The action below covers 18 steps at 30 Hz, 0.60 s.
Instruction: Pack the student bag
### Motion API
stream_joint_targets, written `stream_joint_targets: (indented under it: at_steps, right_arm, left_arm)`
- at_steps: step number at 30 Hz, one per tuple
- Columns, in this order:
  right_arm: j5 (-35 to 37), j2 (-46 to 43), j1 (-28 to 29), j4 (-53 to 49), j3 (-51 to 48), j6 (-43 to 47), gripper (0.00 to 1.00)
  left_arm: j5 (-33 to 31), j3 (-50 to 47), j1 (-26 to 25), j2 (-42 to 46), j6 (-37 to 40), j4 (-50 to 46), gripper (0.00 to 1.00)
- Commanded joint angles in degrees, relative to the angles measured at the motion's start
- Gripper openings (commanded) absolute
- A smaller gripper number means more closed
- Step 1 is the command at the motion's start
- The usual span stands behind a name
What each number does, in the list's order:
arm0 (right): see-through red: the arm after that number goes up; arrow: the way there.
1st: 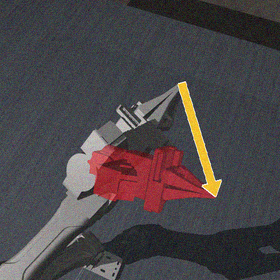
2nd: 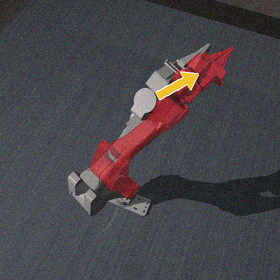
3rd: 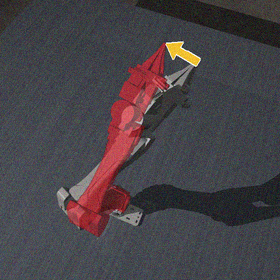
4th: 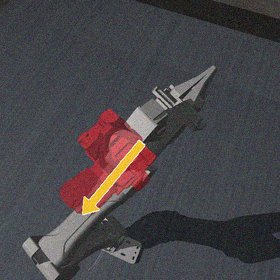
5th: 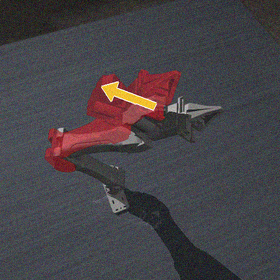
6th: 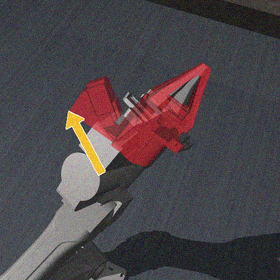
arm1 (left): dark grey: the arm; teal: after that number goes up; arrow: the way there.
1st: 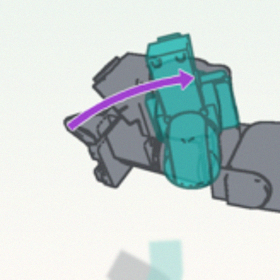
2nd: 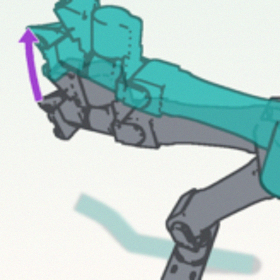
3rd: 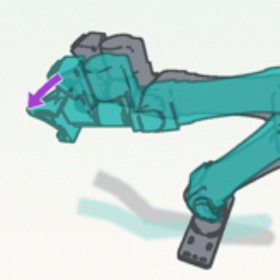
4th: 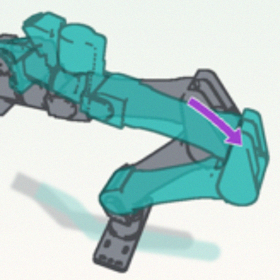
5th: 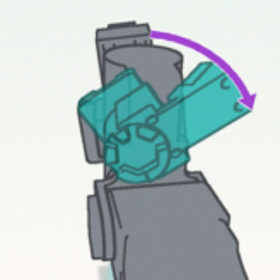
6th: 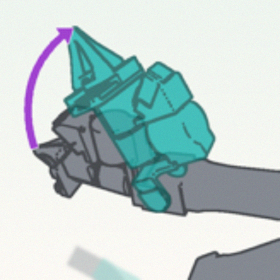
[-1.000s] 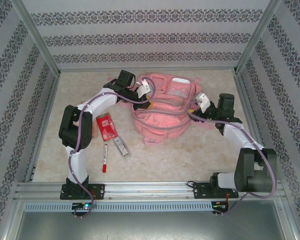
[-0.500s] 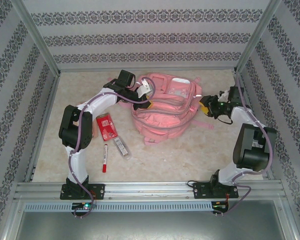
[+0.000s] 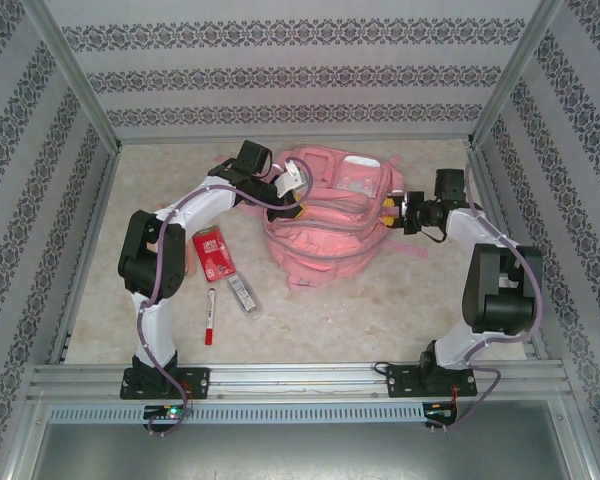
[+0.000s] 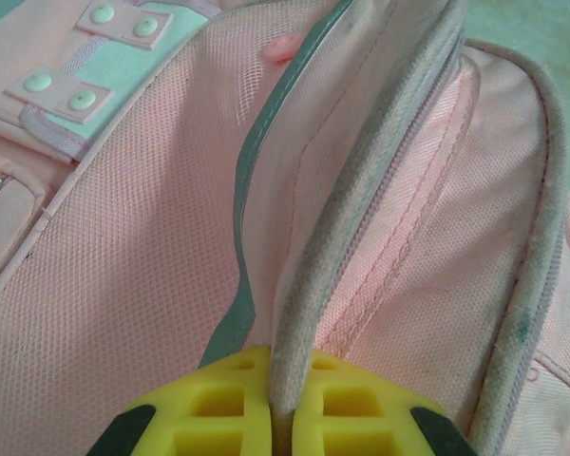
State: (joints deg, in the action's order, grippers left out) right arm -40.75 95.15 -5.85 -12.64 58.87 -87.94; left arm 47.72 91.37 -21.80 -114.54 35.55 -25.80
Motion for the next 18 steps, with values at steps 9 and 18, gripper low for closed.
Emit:
stream_joint_targets:
  at_steps: [9, 18]
  right_arm:
    - [5.8, 6.3, 1.5, -1.6, 2.0, -9.7, 0.32]
    - [2.9, 10.4, 1.8, 2.2, 3.0, -11.2, 0.19]
  left_arm:
    - [1.6, 1.1, -0.9, 2.0, 1.0, 1.5, 0.0]
    - [1.4, 1.1, -1.1, 1.9, 1.2, 1.3, 0.0]
